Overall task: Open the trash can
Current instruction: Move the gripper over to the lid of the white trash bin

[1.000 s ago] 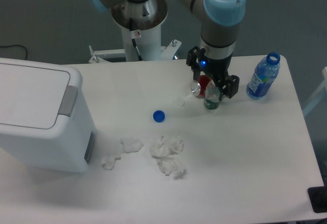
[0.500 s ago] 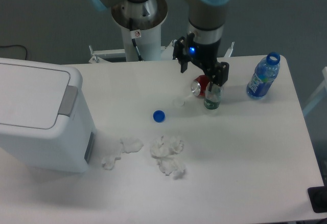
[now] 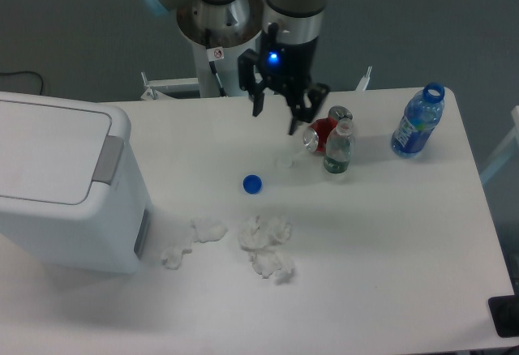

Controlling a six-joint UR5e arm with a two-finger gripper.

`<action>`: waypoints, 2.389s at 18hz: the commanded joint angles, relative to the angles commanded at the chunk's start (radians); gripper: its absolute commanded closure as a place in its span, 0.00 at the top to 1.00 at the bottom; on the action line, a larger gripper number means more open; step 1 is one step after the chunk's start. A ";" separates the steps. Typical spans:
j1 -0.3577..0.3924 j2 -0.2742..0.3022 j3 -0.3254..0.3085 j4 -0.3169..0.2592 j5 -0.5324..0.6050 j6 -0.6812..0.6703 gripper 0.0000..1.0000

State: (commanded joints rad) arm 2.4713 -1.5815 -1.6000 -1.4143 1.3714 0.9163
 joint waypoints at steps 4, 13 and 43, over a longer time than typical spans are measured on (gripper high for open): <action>-0.044 -0.041 0.070 -0.069 -0.002 -0.080 0.03; -0.088 -0.135 0.229 -0.143 -0.138 -0.178 0.00; -0.238 -0.167 0.247 -0.140 -0.252 -0.399 0.00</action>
State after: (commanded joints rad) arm 2.2335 -1.7487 -1.3530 -1.5539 1.1198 0.5170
